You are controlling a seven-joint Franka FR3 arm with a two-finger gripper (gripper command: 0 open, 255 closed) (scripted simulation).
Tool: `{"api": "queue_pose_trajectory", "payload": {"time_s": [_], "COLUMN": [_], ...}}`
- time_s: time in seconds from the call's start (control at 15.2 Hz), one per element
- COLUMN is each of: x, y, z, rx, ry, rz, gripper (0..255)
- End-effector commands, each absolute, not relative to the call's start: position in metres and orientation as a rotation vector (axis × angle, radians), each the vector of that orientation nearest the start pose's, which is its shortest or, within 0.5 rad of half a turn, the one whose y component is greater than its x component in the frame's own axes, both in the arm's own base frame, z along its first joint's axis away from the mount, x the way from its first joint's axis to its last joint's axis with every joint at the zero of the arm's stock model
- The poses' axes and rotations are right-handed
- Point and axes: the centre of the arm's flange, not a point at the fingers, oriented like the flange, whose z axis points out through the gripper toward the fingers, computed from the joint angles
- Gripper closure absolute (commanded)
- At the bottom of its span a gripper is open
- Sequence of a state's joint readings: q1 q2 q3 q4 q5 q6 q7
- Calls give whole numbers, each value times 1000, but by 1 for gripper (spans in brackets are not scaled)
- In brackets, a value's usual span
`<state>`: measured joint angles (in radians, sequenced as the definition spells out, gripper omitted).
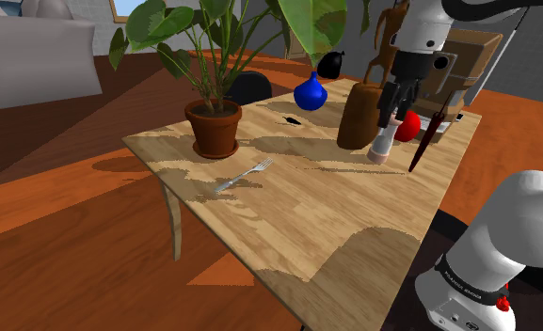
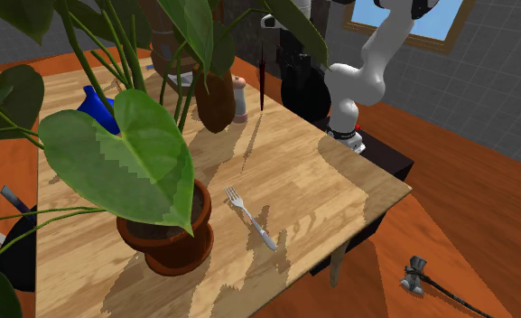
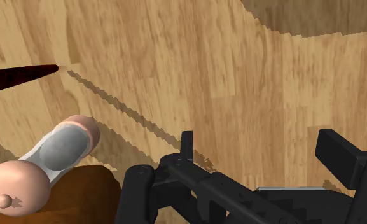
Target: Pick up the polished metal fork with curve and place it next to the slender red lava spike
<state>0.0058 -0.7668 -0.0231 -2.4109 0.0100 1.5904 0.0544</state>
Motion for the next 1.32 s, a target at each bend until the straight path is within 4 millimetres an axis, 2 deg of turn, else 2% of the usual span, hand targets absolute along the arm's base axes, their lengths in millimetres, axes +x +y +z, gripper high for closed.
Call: {"api": "queue_pose_trajectory", "payload": {"time_s": [0.0,0.26,0.59,0.92,1.25], "x": [311,358,415,470,518], "y": [-6,-9,0,21,54], "z": [560,536,506,476,447], "rx": [-3114,-3119,-3088,-3017,-2907], "ry": [102,-183,-538,-888,-1230], "rz": [85,80,74,67,59], "gripper": [0,0,0,0,0]}}
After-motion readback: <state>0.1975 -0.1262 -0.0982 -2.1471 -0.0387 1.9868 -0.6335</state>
